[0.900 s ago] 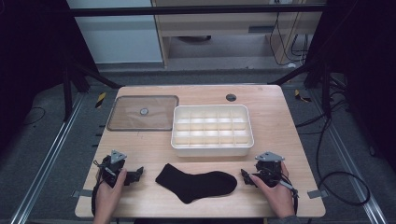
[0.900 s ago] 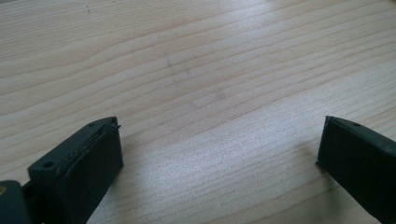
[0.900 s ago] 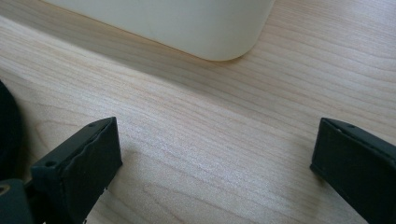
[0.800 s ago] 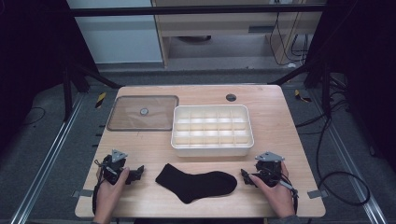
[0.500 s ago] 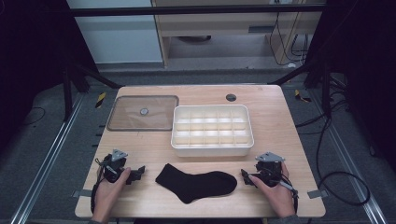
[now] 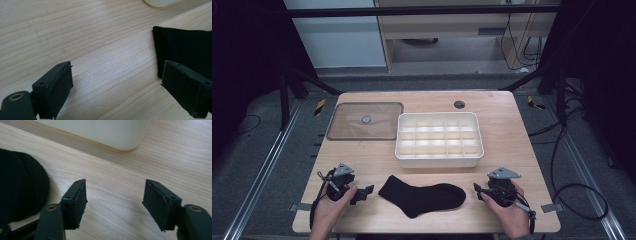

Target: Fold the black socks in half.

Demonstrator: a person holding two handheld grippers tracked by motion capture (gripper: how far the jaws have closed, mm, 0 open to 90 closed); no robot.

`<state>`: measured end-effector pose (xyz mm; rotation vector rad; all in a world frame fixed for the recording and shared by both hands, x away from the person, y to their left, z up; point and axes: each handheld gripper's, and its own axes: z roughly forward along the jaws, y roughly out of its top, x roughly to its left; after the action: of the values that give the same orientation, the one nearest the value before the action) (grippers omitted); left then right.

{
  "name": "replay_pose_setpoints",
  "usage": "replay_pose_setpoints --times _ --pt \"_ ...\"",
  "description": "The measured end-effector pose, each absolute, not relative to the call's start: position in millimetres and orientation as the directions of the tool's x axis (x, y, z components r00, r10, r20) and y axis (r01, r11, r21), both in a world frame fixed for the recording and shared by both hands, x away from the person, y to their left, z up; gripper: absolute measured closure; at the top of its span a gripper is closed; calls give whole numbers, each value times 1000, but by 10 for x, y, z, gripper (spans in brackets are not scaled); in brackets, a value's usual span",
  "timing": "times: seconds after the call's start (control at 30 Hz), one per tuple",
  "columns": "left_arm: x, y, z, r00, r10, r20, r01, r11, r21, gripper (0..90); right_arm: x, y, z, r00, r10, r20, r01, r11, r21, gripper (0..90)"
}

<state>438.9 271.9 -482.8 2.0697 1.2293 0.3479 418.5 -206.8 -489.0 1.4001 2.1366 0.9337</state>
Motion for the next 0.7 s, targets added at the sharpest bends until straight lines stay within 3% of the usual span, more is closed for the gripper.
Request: replay_pose_setpoints --times 0.3,0.53,0.7 --pt "4308 2575 -4784 538 839 -81 622 -331 710 123 4128 -1910 -4687 -495 866 67 572 267 776 584" --pt "4245 2420 -4724 567 820 -76 601 -348 719 169 4077 -1648 -4687 -584 808 79 560 331 759 573" --pt "4226 2316 -4720 581 811 -65 598 -371 711 228 4094 -1548 -4785 -595 799 84 599 371 710 580"
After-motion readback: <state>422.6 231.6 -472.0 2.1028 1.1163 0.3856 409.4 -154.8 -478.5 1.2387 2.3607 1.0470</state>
